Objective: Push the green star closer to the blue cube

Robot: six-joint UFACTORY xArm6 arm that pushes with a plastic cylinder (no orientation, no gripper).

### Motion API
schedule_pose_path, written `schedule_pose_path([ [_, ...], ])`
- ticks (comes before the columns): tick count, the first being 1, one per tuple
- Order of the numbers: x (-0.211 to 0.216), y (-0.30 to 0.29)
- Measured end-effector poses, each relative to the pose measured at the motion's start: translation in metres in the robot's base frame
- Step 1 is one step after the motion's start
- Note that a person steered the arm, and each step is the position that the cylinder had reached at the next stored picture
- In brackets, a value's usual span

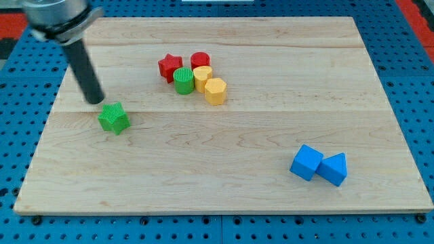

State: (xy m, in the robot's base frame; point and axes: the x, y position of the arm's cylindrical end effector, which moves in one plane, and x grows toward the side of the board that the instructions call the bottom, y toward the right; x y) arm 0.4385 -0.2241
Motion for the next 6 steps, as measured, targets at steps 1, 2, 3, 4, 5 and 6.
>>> schedule_pose_path([
  [1, 0.024, 0.04],
  [2, 0.025, 0.137],
  [3, 0.03, 0.218],
  [4, 0.048, 0.204],
  [5, 0.05, 0.241],
  [6, 0.05, 0.325],
])
